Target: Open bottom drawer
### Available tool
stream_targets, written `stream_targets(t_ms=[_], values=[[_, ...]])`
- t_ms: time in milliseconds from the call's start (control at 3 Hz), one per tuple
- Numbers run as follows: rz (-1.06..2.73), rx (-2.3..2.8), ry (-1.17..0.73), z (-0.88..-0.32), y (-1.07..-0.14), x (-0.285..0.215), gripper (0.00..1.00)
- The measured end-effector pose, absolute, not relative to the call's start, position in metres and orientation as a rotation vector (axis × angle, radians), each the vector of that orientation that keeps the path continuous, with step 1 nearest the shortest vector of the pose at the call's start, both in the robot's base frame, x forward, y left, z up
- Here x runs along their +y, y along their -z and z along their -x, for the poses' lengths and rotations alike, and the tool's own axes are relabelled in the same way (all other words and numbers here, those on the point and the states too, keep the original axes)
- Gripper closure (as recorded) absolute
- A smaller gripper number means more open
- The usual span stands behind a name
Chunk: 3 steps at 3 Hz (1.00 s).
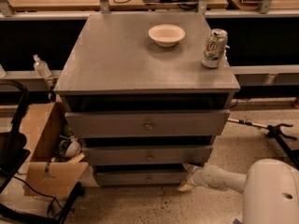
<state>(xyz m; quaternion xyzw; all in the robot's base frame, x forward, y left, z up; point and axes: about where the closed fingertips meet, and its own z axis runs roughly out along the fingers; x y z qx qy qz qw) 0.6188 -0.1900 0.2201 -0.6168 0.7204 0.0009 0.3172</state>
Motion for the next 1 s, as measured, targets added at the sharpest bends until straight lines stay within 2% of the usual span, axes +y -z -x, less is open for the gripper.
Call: stream_targets(t_ms=[333,667,1000], values=[[1.710,1.902,-0.109,-0.627,-0.190,-0.158,0.00],[1.794,1.914,-0.176,-0.630,-0.166,-0.140,0.00],[1.829,1.932,-0.197,-0.631,-0.154,-0.138,0.27]])
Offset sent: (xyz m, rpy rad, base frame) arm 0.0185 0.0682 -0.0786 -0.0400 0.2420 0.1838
